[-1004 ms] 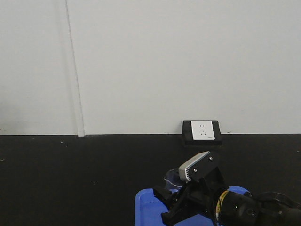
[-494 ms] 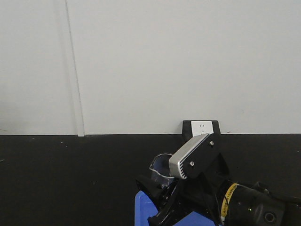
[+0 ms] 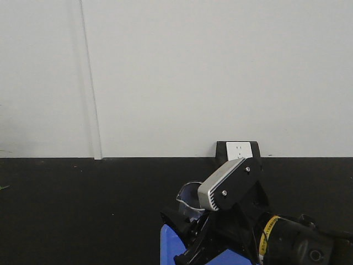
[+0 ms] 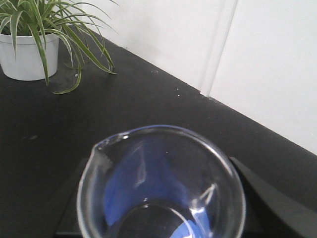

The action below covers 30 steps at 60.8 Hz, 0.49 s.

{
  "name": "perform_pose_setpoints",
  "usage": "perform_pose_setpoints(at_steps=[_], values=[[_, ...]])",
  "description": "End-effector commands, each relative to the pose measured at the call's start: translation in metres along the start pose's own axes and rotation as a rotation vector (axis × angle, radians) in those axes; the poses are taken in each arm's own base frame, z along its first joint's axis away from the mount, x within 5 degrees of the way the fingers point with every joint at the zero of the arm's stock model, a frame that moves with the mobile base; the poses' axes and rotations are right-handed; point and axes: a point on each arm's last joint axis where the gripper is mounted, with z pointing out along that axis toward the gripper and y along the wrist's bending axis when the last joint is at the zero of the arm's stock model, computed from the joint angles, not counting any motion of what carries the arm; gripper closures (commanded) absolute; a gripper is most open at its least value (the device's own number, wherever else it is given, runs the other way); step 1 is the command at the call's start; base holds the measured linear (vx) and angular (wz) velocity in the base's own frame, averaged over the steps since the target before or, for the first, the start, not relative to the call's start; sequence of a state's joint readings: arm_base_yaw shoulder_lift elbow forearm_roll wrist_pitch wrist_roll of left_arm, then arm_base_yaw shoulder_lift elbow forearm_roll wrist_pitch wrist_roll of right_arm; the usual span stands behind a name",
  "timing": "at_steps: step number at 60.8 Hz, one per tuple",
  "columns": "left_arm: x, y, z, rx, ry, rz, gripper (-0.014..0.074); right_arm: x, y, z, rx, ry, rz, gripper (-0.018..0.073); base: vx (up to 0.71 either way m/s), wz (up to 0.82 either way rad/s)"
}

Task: Move beaker to silver tray on left bench
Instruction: 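Close the right gripper on the beaker and lift it, then hold the beaker in the right gripper while driving to the silver tray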

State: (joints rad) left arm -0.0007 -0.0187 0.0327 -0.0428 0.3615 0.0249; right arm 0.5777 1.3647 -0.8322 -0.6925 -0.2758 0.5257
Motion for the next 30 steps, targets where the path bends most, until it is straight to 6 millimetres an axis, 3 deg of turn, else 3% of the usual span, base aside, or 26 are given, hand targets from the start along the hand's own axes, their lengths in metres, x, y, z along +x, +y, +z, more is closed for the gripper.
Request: perform_pose_setpoints(at_steps=[1, 30], values=[[-0.0011, -0.0001, 0.0016, 0.003, -0.065, -0.007, 0.0595, -0.0208, 0.0010, -0.0062, -0.020, -0.110, 0.011, 0.0573, -0.02, 0.02], [-0.0011, -0.0001, 0.0016, 0.003, -0.065, -0.007, 0.0595, -0.0208, 0.0010, -0.0062, -0.020, -0.110, 0.011, 0.0573, -0.14, -0.01]])
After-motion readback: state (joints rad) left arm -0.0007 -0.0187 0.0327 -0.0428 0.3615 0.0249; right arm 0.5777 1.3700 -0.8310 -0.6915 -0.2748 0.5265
